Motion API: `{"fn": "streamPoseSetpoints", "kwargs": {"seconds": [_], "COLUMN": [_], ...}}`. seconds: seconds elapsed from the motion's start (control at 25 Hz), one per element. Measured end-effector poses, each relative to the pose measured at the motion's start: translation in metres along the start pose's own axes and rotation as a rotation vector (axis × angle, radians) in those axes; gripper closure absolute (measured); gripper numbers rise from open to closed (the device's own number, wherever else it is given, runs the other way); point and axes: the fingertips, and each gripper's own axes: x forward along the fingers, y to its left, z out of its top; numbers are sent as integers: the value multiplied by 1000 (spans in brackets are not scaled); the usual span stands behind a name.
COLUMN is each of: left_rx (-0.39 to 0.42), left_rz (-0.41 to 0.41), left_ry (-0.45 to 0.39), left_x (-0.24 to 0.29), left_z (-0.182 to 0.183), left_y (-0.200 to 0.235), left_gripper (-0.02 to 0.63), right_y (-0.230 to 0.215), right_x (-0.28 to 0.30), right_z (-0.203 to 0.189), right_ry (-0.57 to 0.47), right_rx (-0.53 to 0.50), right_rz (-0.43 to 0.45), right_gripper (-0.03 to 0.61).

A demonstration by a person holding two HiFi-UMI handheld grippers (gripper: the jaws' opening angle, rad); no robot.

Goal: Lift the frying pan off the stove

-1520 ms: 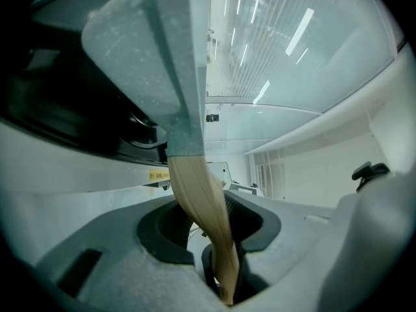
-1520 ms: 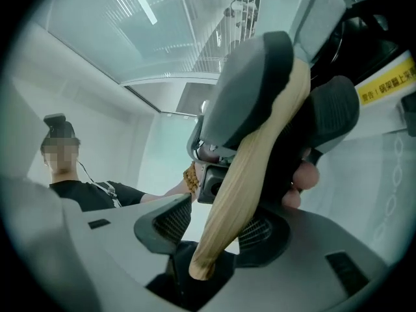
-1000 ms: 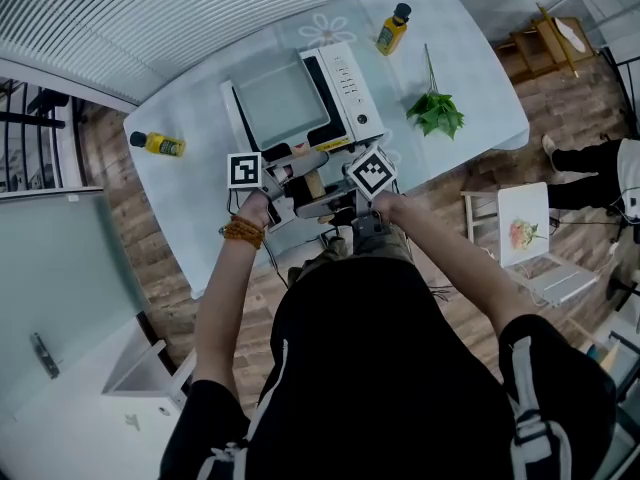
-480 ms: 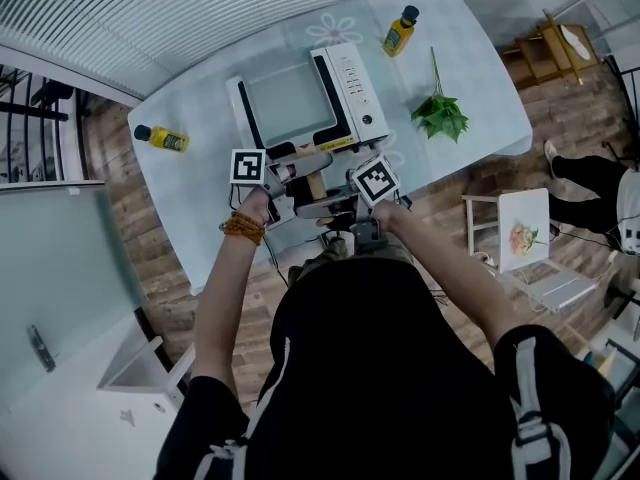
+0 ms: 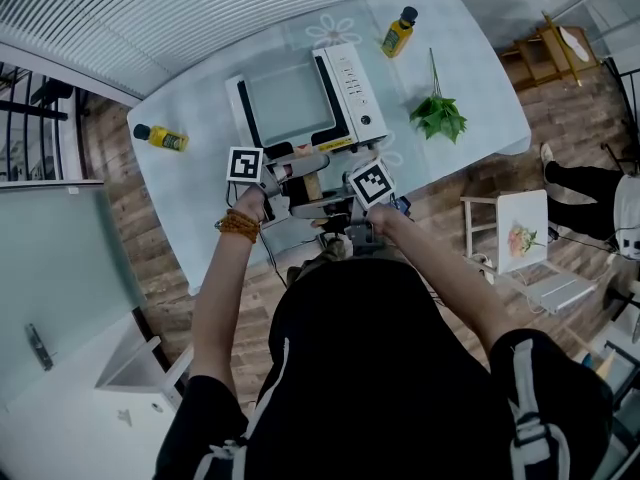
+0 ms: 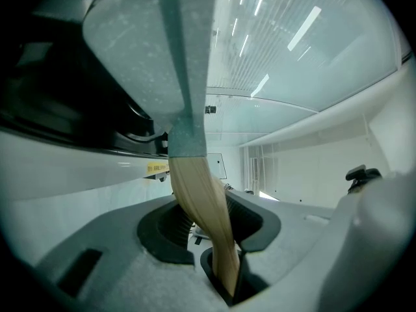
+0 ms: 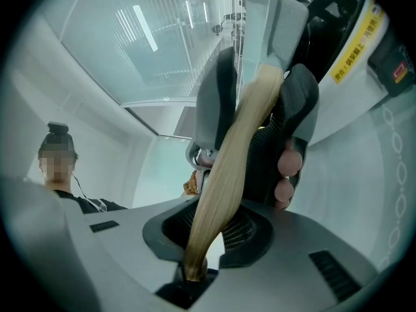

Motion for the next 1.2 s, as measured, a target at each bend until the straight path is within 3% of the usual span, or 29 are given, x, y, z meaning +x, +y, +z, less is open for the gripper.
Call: {"fn": "streamPoseSetpoints", "kwargs": {"seconds": [1.2], "left_rx": [31], "left_rz": [31], "left_ry": [-4], "left_x": [-4], "left_z": [-8], "left_y": [-9], "left_gripper": [474], "right_y": [8], "right_x": [2], "right_z": [-8], "right_ry": [-28], "right_rx": [-22], "right_rz": [-17], "right_gripper": [518]}}
